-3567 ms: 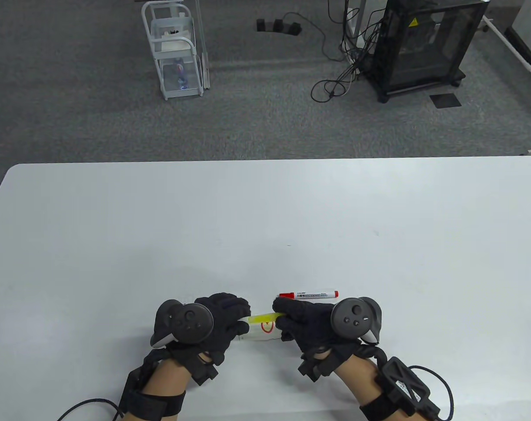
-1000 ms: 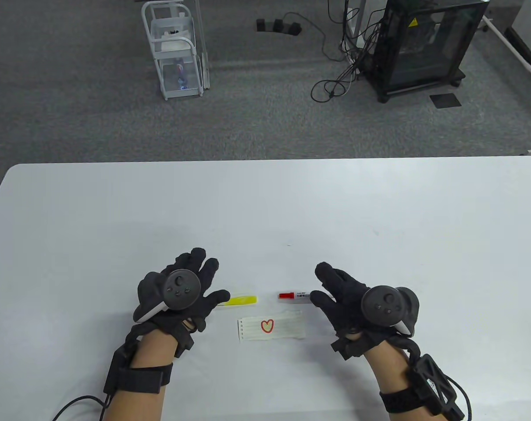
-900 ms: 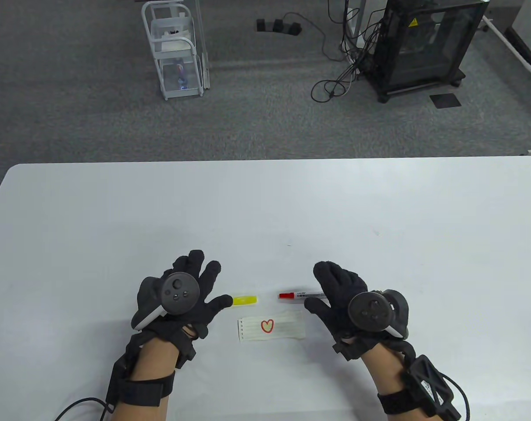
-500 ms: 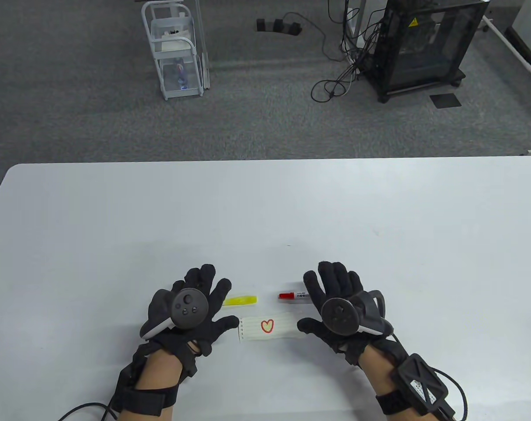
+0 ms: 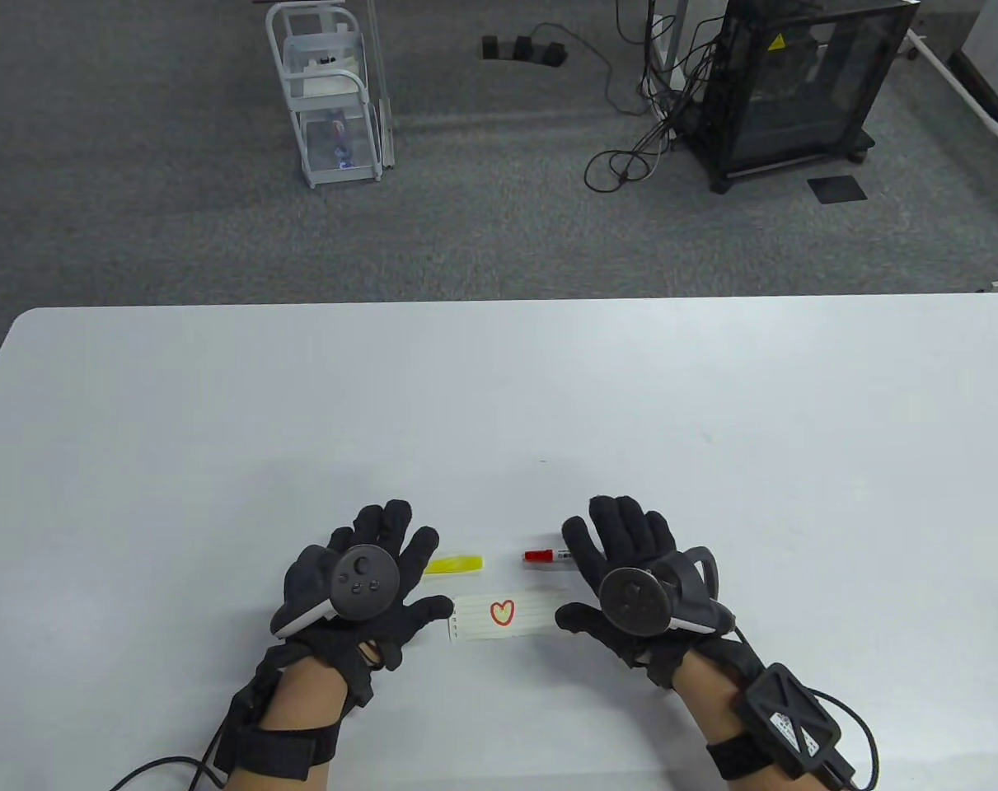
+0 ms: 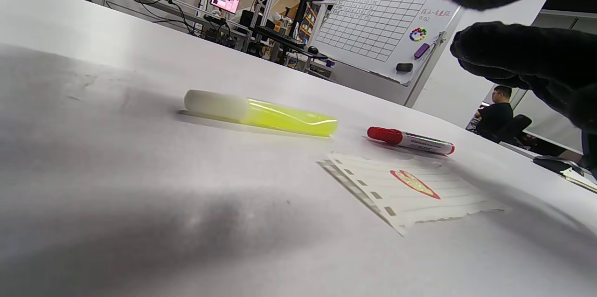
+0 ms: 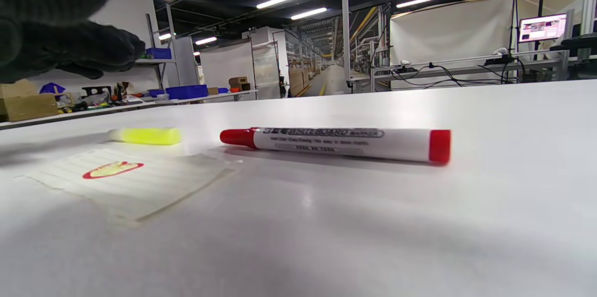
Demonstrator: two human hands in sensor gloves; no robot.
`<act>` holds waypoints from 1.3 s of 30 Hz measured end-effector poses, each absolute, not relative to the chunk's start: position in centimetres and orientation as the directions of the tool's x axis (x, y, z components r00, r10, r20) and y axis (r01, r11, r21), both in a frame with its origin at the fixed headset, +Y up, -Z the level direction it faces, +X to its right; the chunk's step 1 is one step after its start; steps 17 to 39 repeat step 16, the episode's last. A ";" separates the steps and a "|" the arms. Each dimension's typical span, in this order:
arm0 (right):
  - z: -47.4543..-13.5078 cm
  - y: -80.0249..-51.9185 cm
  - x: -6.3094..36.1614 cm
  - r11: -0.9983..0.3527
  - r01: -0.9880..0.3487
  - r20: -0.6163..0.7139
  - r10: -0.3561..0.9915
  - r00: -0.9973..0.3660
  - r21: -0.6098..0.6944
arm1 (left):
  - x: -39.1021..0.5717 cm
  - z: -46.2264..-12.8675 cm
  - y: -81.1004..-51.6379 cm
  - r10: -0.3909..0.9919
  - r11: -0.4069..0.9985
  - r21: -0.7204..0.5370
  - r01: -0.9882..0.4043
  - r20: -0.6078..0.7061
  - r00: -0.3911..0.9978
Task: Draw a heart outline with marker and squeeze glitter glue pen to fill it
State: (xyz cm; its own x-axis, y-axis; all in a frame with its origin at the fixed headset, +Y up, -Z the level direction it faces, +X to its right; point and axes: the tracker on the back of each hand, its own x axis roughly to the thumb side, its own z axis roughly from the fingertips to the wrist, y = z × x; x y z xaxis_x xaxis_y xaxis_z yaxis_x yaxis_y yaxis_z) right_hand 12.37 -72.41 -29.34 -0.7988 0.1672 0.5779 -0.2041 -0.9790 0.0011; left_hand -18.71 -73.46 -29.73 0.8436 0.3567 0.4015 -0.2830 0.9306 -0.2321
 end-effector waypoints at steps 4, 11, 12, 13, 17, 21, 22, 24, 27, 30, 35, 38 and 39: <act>-29.3 -72.3 12.4 -0.976 -0.220 0.580 0.179 -0.795 -0.001 | -18.7 -29.8 -73.5 0.361 0.928 -0.241 -0.284 0.397 0.844; -29.3 -72.3 12.5 -0.973 -0.229 0.580 0.181 -0.794 -0.010 | -18.9 -29.9 -73.4 0.360 0.928 -0.239 -0.285 0.392 0.846; -29.3 -72.4 12.5 -0.973 -0.230 0.580 0.182 -0.794 -0.010 | -19.0 -29.9 -73.4 0.360 0.929 -0.239 -0.284 0.392 0.847; -29.2 -72.3 12.4 -0.973 -0.232 0.581 0.181 -0.793 -0.013 | -19.0 -29.9 -73.4 0.359 0.929 -0.239 -0.283 0.392 0.847; -29.0 -72.2 12.2 -0.973 -0.231 0.582 0.178 -0.793 -0.018 | -18.9 -29.8 -73.5 0.351 0.932 -0.239 -0.274 0.396 0.848; -29.0 -72.2 12.2 -0.973 -0.231 0.582 0.178 -0.793 -0.018 | -18.9 -29.8 -73.5 0.351 0.932 -0.239 -0.274 0.396 0.848; -29.0 -72.2 12.2 -0.973 -0.231 0.582 0.178 -0.793 -0.018 | -18.9 -29.8 -73.5 0.351 0.932 -0.239 -0.274 0.396 0.848; -29.0 -72.2 12.2 -0.973 -0.231 0.582 0.178 -0.793 -0.018 | -18.9 -29.8 -73.5 0.351 0.932 -0.239 -0.274 0.396 0.848; -29.0 -72.2 12.2 -0.973 -0.231 0.582 0.178 -0.793 -0.018 | -18.9 -29.8 -73.5 0.351 0.932 -0.239 -0.274 0.396 0.848; -29.0 -72.2 12.2 -0.973 -0.231 0.582 0.178 -0.793 -0.018 | -18.9 -29.8 -73.5 0.351 0.932 -0.239 -0.274 0.396 0.848; -29.0 -72.2 12.2 -0.973 -0.231 0.582 0.178 -0.793 -0.018 | -18.9 -29.8 -73.5 0.351 0.932 -0.239 -0.274 0.396 0.848; -29.0 -72.2 12.2 -0.973 -0.231 0.582 0.178 -0.793 -0.018 | -18.9 -29.8 -73.5 0.351 0.932 -0.239 -0.274 0.396 0.848; -29.0 -72.2 12.2 -0.973 -0.231 0.582 0.178 -0.793 -0.018 | -18.9 -29.8 -73.5 0.351 0.932 -0.239 -0.274 0.396 0.848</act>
